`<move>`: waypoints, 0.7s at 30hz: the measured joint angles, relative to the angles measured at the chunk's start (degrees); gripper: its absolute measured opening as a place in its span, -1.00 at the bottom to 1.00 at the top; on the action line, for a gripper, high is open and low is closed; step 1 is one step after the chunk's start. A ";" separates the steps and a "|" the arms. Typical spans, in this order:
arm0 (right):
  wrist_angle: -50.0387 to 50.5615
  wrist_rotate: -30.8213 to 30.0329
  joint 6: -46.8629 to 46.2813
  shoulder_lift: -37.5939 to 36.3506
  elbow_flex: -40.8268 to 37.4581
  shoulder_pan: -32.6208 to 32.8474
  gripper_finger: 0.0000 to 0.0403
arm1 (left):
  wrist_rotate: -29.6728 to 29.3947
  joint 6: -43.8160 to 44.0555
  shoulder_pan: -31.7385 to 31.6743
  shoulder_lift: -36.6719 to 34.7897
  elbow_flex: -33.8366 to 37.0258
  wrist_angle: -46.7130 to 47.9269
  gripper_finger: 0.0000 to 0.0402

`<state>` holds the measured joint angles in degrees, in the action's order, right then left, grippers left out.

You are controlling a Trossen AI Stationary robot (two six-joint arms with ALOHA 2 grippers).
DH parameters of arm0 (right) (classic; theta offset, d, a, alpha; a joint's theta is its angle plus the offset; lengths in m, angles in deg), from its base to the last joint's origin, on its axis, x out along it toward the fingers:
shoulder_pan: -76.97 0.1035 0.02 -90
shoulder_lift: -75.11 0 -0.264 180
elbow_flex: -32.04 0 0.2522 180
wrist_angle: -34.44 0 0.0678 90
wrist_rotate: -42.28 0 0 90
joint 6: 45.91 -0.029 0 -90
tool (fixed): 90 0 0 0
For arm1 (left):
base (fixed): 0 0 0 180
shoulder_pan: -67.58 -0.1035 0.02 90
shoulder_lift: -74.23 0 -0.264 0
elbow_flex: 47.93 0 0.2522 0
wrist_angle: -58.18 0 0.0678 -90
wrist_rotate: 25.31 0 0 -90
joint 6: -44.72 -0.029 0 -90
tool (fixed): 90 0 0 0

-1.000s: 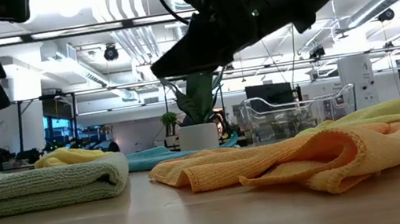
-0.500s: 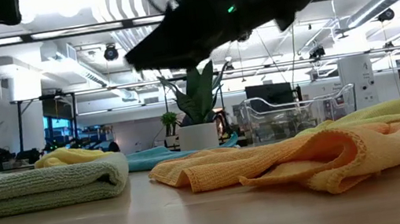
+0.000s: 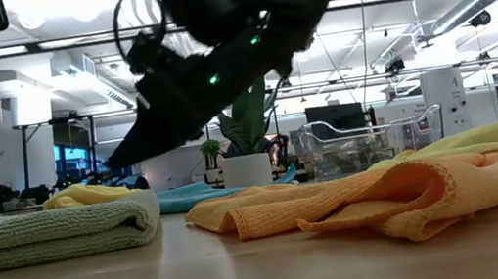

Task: Fold microfiber towels
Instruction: Fold the green microfiber towel

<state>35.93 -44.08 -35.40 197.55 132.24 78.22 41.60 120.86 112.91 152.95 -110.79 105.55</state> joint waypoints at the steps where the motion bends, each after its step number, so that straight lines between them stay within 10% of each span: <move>1: 1.06 0.01 0.04 0.83 1.20 -0.47 0.00 | 0.00 0.00 0.06 0.00 0.00 -0.15 -0.15; 21: 6.09 9.21 -4.64 3.43 3.88 -4.35 -0.06 | -1.60 -0.02 0.05 0.00 0.00 0.04 -0.15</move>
<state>42.02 -34.86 -40.04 200.97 136.12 73.87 40.00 120.84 112.96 152.95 -110.79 105.59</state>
